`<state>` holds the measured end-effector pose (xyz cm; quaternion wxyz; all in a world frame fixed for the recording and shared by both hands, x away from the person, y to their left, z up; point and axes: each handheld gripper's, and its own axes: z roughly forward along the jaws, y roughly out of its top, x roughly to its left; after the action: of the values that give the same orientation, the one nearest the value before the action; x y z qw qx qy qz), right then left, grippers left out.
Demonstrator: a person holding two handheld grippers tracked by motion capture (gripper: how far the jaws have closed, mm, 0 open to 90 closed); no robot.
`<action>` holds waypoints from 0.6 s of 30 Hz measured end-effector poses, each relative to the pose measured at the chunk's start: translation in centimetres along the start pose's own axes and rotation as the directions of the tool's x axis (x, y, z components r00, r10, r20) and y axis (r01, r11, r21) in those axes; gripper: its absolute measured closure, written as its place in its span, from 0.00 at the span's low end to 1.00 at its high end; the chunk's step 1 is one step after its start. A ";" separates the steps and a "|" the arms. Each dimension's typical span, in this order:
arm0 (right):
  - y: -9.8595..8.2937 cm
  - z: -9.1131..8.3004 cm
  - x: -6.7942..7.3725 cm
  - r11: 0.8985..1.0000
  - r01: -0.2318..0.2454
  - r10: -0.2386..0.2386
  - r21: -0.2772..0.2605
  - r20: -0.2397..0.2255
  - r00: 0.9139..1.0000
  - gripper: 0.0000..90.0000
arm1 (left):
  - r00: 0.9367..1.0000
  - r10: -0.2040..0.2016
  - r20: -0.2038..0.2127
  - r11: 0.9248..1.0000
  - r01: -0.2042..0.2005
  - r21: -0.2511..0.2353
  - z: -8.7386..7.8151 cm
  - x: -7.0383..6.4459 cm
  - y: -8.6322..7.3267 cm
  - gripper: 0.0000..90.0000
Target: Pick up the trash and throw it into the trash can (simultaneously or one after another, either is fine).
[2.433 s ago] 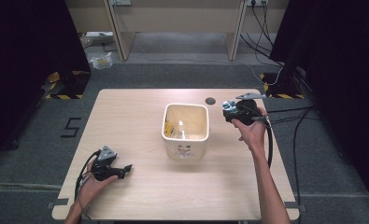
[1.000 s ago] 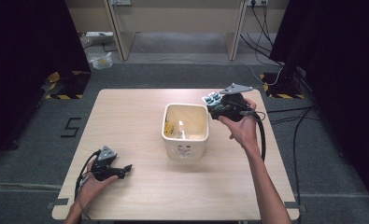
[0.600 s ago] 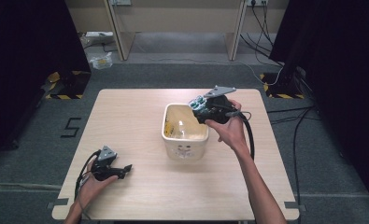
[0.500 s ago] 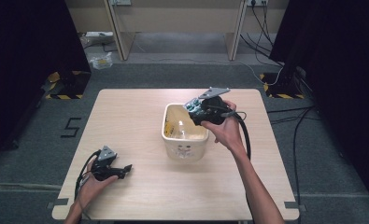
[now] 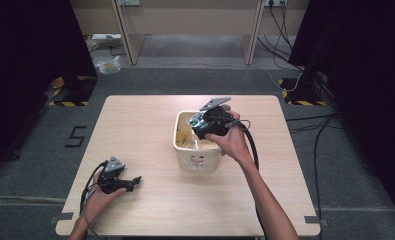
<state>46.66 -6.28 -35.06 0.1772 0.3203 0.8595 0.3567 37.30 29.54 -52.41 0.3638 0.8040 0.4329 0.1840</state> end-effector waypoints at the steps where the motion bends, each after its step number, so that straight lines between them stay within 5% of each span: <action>1: -0.1 0.3 0.1 1.000 0.000 0.000 0.009 -0.011 1.000 0.39 | 1.000 0.000 0.000 1.000 0.000 -0.001 0.0 0.0 0.0 0.15; 18: -0.3 2.3 0.9 0.997 0.005 0.000 0.072 -0.074 0.997 0.37 | 1.000 0.000 0.000 1.000 0.000 -0.001 0.0 0.0 0.0 0.15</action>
<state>47.12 -4.65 -36.94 0.1340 0.3119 0.8783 0.3366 37.30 29.54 -52.42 0.3641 0.8038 0.4328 0.1843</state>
